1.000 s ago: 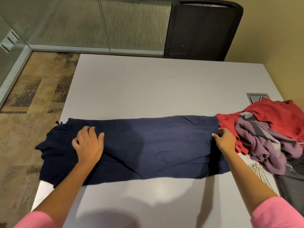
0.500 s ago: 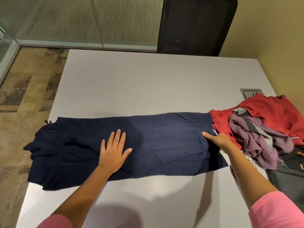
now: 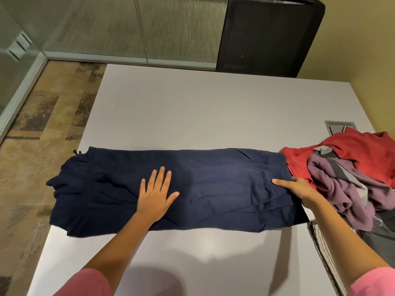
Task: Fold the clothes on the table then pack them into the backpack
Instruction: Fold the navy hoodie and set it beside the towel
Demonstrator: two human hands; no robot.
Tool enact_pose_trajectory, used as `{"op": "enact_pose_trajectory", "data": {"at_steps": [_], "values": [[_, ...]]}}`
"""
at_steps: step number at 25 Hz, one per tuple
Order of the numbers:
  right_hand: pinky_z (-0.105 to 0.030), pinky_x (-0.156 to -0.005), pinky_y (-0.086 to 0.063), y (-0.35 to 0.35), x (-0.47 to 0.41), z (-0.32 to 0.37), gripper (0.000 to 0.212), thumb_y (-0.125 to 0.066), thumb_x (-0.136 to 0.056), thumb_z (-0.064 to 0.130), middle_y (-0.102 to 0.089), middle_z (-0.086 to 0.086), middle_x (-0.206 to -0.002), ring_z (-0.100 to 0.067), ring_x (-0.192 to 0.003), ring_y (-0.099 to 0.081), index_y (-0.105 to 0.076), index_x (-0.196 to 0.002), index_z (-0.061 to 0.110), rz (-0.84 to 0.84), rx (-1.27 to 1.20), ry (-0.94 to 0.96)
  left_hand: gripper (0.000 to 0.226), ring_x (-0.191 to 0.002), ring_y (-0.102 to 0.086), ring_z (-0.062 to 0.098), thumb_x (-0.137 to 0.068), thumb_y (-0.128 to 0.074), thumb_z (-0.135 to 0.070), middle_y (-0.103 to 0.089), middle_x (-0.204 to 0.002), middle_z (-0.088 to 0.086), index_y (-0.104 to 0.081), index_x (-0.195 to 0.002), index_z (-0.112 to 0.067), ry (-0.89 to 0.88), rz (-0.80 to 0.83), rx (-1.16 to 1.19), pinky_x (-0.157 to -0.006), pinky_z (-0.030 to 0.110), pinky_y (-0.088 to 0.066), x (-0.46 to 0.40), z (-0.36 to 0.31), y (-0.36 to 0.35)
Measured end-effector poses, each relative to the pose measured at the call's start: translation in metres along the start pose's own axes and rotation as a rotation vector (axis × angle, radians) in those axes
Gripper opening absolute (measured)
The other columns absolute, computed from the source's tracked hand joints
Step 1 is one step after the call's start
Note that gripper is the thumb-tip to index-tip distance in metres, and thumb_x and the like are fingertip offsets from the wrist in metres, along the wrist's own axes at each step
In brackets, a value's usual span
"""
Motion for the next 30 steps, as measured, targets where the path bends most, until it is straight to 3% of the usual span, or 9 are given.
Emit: {"op": "enact_pose_trajectory", "data": {"at_steps": [2, 4, 7, 12, 16, 20, 22, 25, 30], "values": [[-0.032, -0.072, -0.053, 0.006, 0.002, 0.009, 0.037, -0.084, -0.068, 0.028, -0.072, -0.008, -0.1, -0.025, -0.088, -0.068, -0.069, -0.099, 0.014, -0.054, 0.061, 0.101, 0.076, -0.136, -0.04, 0.035, -0.096, -0.009, -0.062, -0.035, -0.152, 0.013, -0.036, -0.147, -0.013, 0.0, 0.002, -0.002, -0.101, 0.058, -0.038, 0.001, 0.001, -0.001], [-0.036, -0.08, -0.053, 0.015, 0.0, 0.013, 0.032, -0.08, -0.075, 0.024, -0.071, -0.004, -0.101, -0.024, -0.092, -0.066, -0.068, -0.103, 0.016, -0.145, 0.178, 0.179, 0.075, -0.135, -0.04, 0.035, -0.097, -0.008, -0.062, -0.036, -0.152, 0.013, -0.037, -0.146, -0.014, -0.002, -0.001, 0.006, -0.1, 0.057, -0.039, 0.002, 0.001, 0.0], [-0.035, -0.078, -0.046, 0.032, 0.001, 0.012, 0.036, -0.079, -0.077, 0.029, -0.068, -0.008, -0.099, -0.027, -0.093, -0.061, -0.065, -0.106, 0.012, -0.271, 0.373, 0.21, 0.072, -0.133, -0.043, 0.036, -0.098, -0.008, -0.059, -0.04, -0.15, 0.012, -0.041, -0.144, -0.016, -0.048, -0.006, 0.012, -0.098, 0.056, -0.042, 0.003, -0.007, 0.002], [-0.041, -0.081, -0.043, 0.065, 0.006, -0.002, 0.047, -0.075, -0.08, 0.029, -0.065, -0.023, -0.113, -0.041, -0.106, -0.058, -0.06, -0.116, 0.002, -0.441, 0.619, 0.183, 0.065, -0.132, -0.045, 0.036, -0.1, -0.007, -0.055, -0.042, -0.148, 0.011, -0.045, -0.142, -0.023, -0.16, -0.006, -0.021, -0.099, 0.056, -0.043, 0.007, -0.025, 0.003], [-0.049, -0.088, -0.045, 0.085, 0.009, -0.015, 0.049, -0.073, -0.082, 0.029, -0.061, -0.026, -0.12, -0.045, -0.112, -0.054, -0.056, -0.123, 0.006, -0.549, 0.642, 0.048, 0.061, -0.136, -0.04, 0.033, -0.101, -0.007, -0.053, -0.038, -0.151, 0.009, -0.042, -0.143, -0.027, -0.202, -0.012, -0.054, -0.104, 0.054, -0.038, 0.015, -0.023, 0.0], [-0.052, -0.091, -0.045, 0.079, 0.009, -0.013, 0.046, -0.071, -0.081, 0.019, -0.056, -0.03, -0.122, -0.048, -0.114, -0.051, -0.053, -0.117, -0.003, -0.61, 0.629, -0.045, 0.059, -0.137, -0.039, 0.034, -0.101, -0.01, -0.053, -0.036, -0.152, 0.011, -0.039, -0.145, -0.025, -0.166, -0.043, -0.042, -0.103, 0.055, -0.04, 0.025, -0.004, -0.001], [-0.06, -0.098, -0.035, 0.062, 0.016, -0.005, 0.055, -0.069, -0.078, 0.012, -0.043, -0.031, -0.133, -0.048, -0.122, -0.04, -0.045, -0.125, -0.003, -0.749, 0.626, -0.076, 0.059, -0.137, -0.039, 0.035, -0.102, -0.01, -0.052, -0.034, -0.153, 0.012, -0.038, -0.146, -0.023, -0.124, -0.065, -0.023, -0.102, 0.055, -0.041, 0.029, 0.009, 0.0], [-0.062, -0.093, -0.031, 0.005, 0.03, 0.026, 0.064, -0.069, -0.074, 0.001, -0.034, -0.03, -0.136, -0.05, -0.122, -0.034, -0.039, -0.13, -0.001, -0.884, 0.673, 0.197, 0.06, -0.137, -0.037, 0.036, -0.101, -0.01, -0.051, -0.032, -0.154, 0.013, -0.035, -0.147, -0.022, -0.041, -0.098, -0.01, -0.102, 0.055, -0.039, 0.039, 0.033, 0.003], [-0.057, -0.091, -0.039, -0.153, 0.048, 0.079, 0.057, -0.068, -0.08, 0.01, -0.041, -0.024, -0.139, -0.043, -0.125, -0.038, -0.047, -0.132, 0.0, -0.539, 0.769, 0.634, 0.06, -0.139, -0.034, 0.038, -0.1, -0.013, -0.051, -0.031, -0.154, 0.015, -0.033, -0.148, -0.022, 0.116, -0.149, -0.001, -0.103, 0.057, -0.036, 0.054, 0.097, 0.008]]}}
Point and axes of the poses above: each hand's wrist, its own x-axis away from the middle knuckle, its own y-axis out of the back of the hand, z = x × y, the point moved 5 cm from there along -x, towards the middle knuckle
